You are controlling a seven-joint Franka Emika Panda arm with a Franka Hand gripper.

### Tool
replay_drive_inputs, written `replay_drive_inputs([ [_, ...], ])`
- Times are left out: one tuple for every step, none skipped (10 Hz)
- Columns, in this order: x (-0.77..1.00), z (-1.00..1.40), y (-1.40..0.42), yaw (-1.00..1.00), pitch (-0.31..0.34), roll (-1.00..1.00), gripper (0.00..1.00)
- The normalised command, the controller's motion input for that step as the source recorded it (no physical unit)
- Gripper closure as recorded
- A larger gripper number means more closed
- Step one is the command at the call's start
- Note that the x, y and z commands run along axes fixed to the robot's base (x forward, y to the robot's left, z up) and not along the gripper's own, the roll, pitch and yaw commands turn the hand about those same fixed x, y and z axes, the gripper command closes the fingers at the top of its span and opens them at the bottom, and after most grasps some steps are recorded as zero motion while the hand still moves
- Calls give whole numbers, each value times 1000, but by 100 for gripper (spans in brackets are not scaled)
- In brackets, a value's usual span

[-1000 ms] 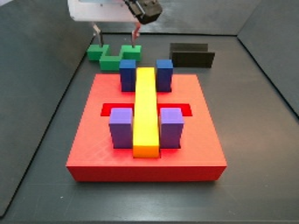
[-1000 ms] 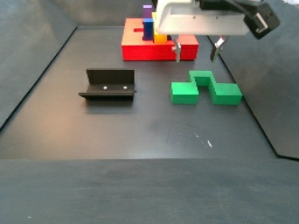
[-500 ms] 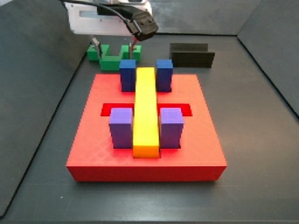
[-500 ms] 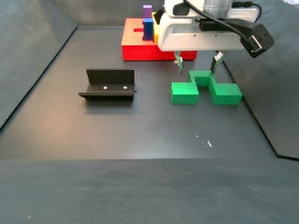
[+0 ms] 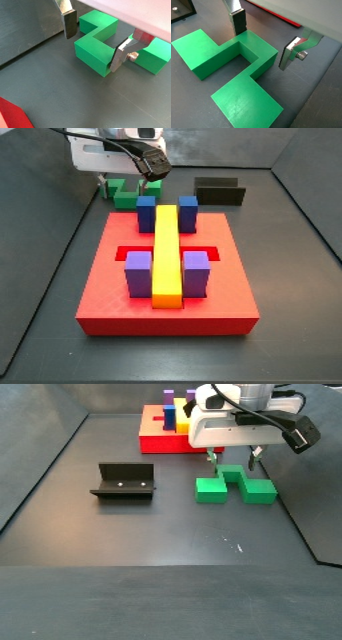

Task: Pick up the green object. Move up. Place the green object on the fixture. Regrasp the green object. Move to above the board. Insert the green object.
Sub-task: Pick up the green object.

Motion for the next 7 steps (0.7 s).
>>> replay_drive_inputs([
  [0,-243,9,0,0,97,0],
  [0,-237,29,0,0,101,0],
  [0,-183,83,0,0,86,0],
  [0,-134,43,0,0,69,0],
  [0,-91,43,0,0,43,0],
  [0,-9,0,0,0,21,0],
  [0,0,0,0,0,0,0],
])
